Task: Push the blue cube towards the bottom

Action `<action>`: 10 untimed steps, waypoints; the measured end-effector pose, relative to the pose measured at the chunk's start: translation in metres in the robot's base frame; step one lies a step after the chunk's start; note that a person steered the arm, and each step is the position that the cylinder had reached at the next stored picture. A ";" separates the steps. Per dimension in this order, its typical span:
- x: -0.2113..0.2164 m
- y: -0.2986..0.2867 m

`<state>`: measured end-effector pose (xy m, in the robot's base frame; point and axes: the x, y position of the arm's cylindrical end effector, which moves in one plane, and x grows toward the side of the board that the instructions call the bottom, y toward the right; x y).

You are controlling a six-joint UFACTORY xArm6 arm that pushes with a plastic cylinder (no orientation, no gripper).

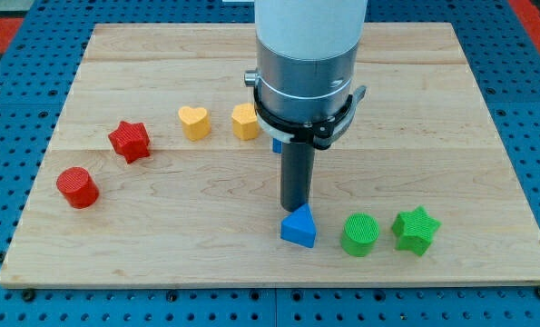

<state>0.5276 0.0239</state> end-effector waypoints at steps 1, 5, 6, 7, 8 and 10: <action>0.002 0.000; -0.068 0.002; -0.087 0.036; -0.118 0.036; -0.136 0.030; -0.087 -0.017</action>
<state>0.4411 0.0066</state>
